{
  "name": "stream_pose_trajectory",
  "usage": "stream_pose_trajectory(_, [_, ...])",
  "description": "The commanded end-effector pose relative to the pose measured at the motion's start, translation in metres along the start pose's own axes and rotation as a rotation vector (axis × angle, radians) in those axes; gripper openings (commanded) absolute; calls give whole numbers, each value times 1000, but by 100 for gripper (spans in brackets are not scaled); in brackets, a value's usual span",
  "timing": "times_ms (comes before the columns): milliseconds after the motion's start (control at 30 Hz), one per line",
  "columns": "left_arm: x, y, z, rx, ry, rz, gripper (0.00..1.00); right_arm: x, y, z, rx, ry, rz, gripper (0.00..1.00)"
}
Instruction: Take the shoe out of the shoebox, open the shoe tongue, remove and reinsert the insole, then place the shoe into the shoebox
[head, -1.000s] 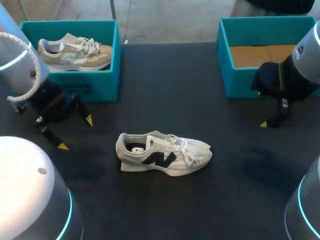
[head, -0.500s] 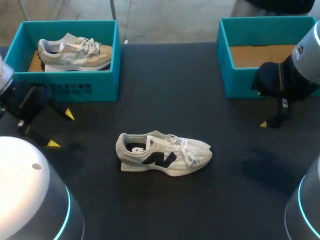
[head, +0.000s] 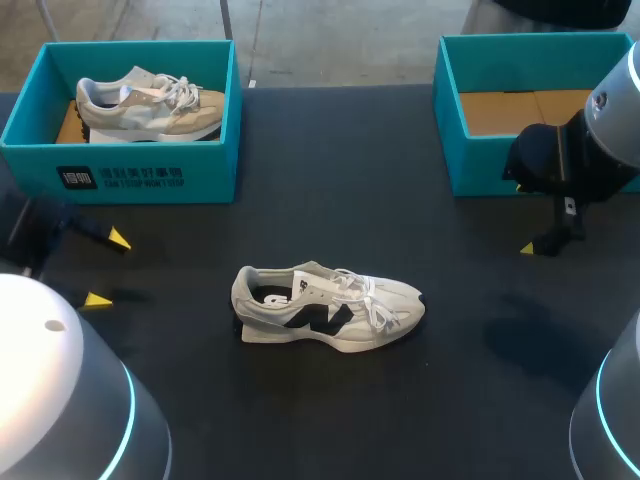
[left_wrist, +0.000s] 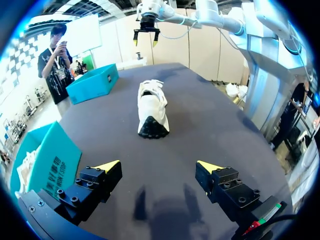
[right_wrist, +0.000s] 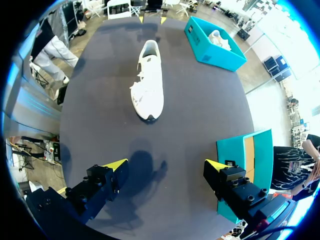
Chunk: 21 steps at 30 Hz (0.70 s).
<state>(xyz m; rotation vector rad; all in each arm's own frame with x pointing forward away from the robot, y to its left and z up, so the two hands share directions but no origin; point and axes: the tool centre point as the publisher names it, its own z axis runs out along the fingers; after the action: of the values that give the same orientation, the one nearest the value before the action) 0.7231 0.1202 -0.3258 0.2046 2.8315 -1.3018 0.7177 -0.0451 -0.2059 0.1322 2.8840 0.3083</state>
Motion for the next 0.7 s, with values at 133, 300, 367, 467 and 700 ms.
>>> stream_pose_trajectory(133, [1,16,16,130,-32,2,100,0,0,1,2,-1,0,100])
stream_pose_trajectory(300, [1,19,31,173,-42,-20,100,0,0,1,2,-1,0,100])
stream_pose_trajectory(367, [0,18,38,188,-42,-31,100,0,0,1,2,-1,0,100])
stream_pose_trajectory(467, [-1,17,47,197,-52,-49,100,0,0,1,2,-1,0,100])
stream_pose_trajectory(700, [-7,8,71,218,-44,-55,100,0,0,1,2,-1,0,100])
